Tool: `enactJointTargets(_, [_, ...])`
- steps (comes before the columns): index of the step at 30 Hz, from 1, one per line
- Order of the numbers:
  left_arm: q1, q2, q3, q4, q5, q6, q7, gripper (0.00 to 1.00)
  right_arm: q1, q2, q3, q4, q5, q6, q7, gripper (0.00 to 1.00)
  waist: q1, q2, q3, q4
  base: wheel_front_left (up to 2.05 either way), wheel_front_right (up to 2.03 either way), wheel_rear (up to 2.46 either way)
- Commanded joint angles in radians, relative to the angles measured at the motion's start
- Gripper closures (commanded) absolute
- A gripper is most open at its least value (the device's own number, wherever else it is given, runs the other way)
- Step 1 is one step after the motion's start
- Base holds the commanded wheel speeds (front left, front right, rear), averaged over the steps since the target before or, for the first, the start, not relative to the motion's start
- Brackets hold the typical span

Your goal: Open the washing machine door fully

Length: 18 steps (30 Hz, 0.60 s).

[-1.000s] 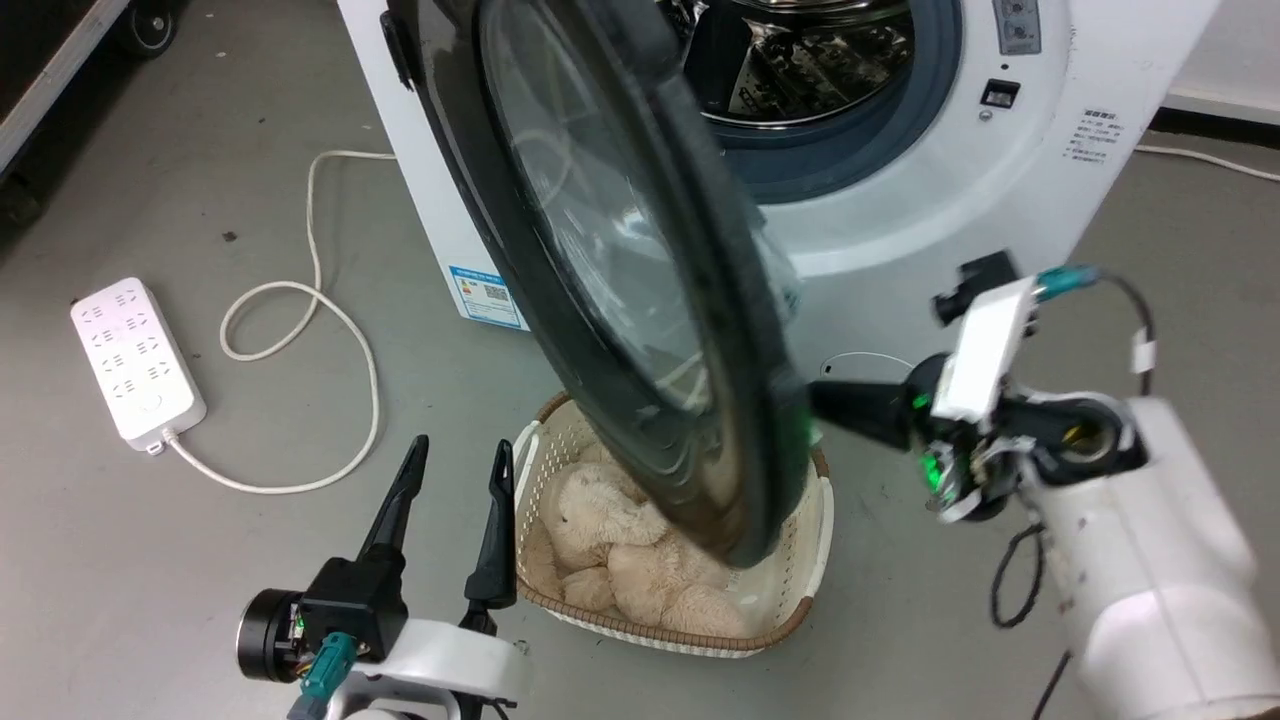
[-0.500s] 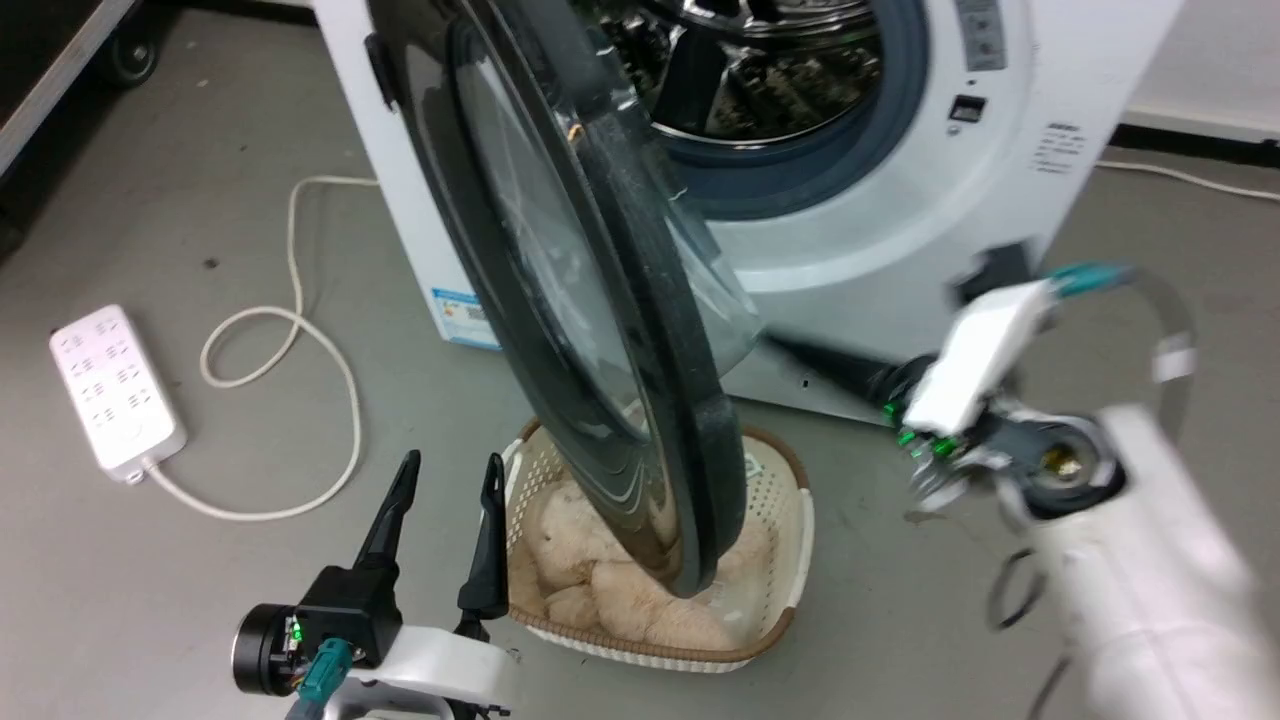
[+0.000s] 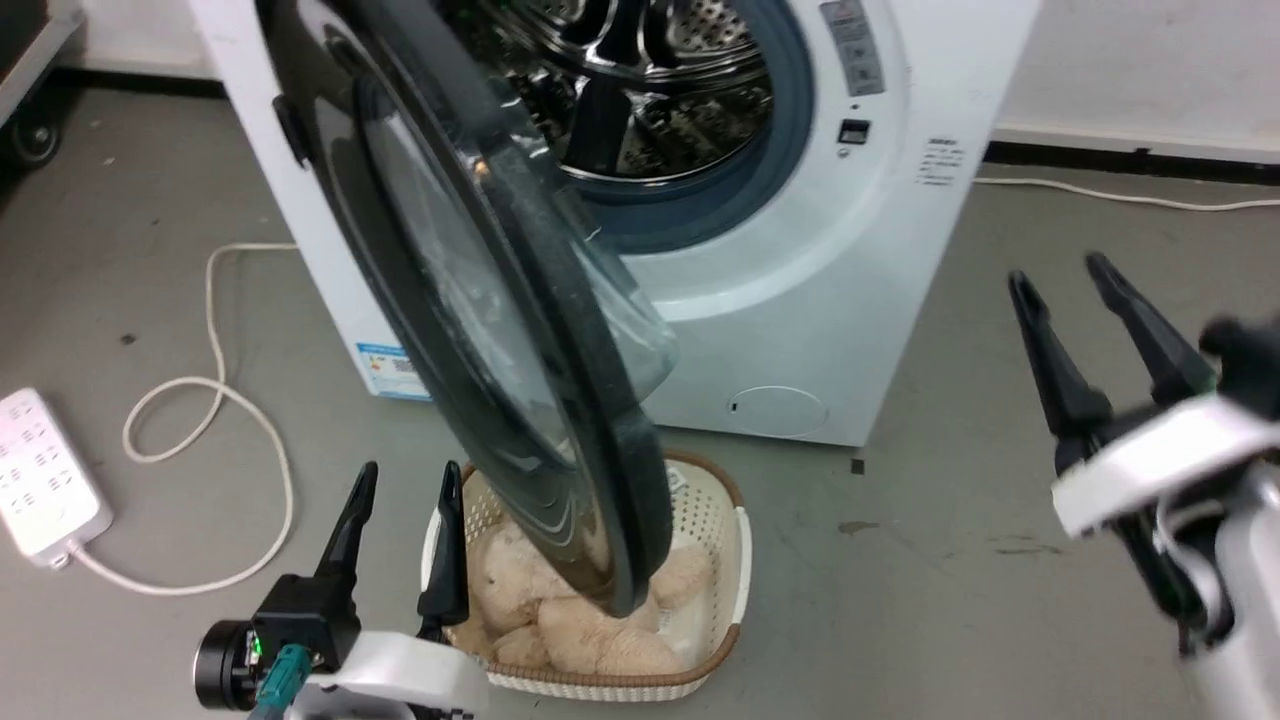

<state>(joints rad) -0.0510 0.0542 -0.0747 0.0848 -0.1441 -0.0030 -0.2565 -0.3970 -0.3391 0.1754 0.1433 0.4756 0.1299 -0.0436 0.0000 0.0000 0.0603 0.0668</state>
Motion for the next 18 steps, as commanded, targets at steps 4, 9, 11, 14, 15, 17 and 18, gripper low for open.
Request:
enactJointTargets(4, [0.027, 0.006, 0.005, 0.007, 0.0, -0.012, -0.005, 0.0, 0.118, 0.074, -0.068, -0.071, -0.16, 0.001, -0.085, 0.0, 0.0, 0.0, -0.013, -0.024, 0.0, 0.0, 0.0])
enactJointTargets(9, [0.038, 0.006, 0.001, 0.011, 0.006, -0.021, -0.005, 0.0, 0.251, 0.183, -0.133, -0.151, -0.301, 0.001, -0.143, 0.0, 0.0, 0.0, -0.019, -0.037, 0.0, 0.0, 0.0])
enactJointTargets(11, [0.041, 0.005, -0.005, 0.012, 0.008, -0.025, -0.005, 0.0, 0.296, 0.217, -0.155, -0.167, -0.338, 0.001, -0.155, 0.0, 0.0, 0.0, -0.022, -0.038, 0.0, 0.0, 0.0])
enactJointTargets(14, [0.046, 0.004, -0.012, 0.014, 0.01, -0.027, -0.005, 0.0, 0.353, 0.256, -0.18, -0.186, -0.362, 0.001, -0.169, 0.0, 0.0, 0.0, -0.025, -0.038, 0.0, 0.0, 0.0])
enactJointTargets(15, [0.047, 0.004, -0.013, 0.013, 0.01, -0.026, -0.005, 0.0, 0.367, 0.263, -0.181, -0.189, -0.37, 0.001, -0.173, 0.0, 0.0, 0.0, -0.024, -0.039, 0.0, 0.0, 0.0])
enactJointTargets(17, [0.046, 0.003, -0.015, 0.009, 0.011, -0.024, -0.005, 0.0, 0.389, 0.274, -0.18, -0.192, -0.378, 0.001, -0.179, 0.0, 0.0, 0.0, -0.022, -0.039, 0.0, 0.0, 0.0])
enactJointTargets(18, [0.045, 0.002, -0.017, 0.008, 0.011, -0.024, -0.005, 0.0, 0.397, 0.278, -0.18, -0.191, -0.383, 0.001, -0.181, 0.0, 0.0, 0.0, -0.021, -0.039, 0.0, 0.0, 0.0])
